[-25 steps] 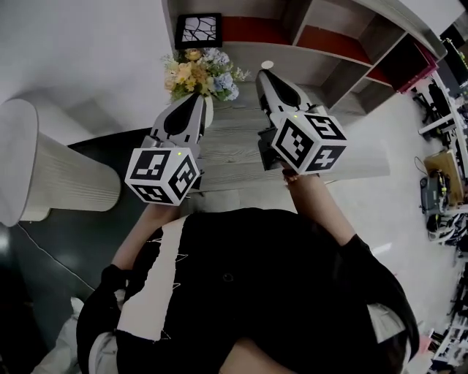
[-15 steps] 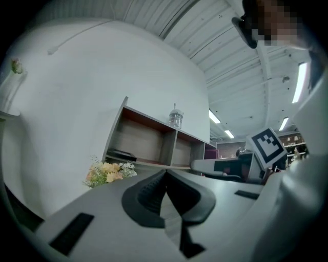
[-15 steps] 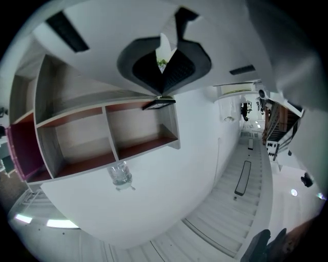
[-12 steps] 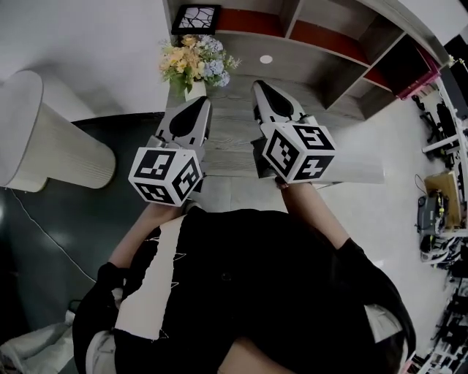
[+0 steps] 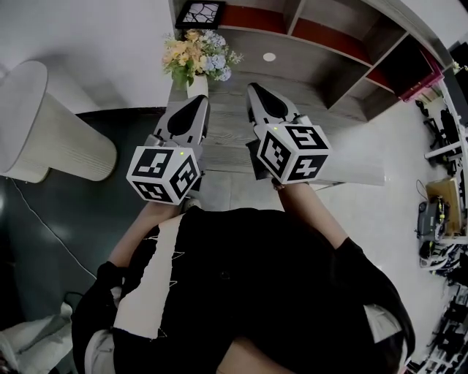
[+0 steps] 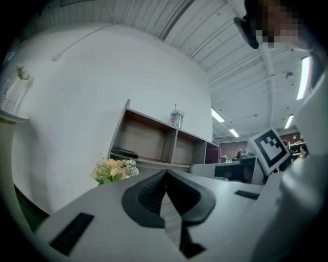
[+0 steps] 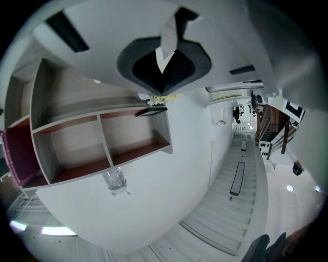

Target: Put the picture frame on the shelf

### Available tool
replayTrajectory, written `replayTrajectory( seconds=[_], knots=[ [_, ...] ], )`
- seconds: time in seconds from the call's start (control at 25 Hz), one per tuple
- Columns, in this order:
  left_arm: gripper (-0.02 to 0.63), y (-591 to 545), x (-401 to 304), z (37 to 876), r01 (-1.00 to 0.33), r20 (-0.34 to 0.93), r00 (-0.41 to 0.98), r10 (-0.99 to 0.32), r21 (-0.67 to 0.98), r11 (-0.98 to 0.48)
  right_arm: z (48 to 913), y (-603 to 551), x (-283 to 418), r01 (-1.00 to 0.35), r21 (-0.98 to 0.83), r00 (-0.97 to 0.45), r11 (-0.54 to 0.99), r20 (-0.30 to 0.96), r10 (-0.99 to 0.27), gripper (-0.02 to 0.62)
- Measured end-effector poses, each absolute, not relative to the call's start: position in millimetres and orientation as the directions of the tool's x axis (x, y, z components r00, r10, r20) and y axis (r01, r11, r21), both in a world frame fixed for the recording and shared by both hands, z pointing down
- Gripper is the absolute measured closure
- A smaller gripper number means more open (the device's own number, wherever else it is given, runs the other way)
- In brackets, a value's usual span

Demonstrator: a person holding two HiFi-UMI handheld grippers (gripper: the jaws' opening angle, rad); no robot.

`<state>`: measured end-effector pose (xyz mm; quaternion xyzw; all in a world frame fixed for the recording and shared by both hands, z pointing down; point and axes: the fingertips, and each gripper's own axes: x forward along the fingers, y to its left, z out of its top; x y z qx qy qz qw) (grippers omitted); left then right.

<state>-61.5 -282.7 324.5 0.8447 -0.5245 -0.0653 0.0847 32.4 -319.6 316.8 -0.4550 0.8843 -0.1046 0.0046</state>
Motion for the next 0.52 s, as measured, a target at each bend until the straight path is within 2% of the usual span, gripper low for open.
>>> replayTrajectory(
  seconds=[0.52],
  knots=[
    [0.594,-289.1,-60.2,323.6,-0.870,-0.021,0.458,-0.889,0.195,-0.453,321.3,-324.9,27.9,-0.808,-0.180,-0.582,0.560,0.098,-0.808,0.591]
  ],
)
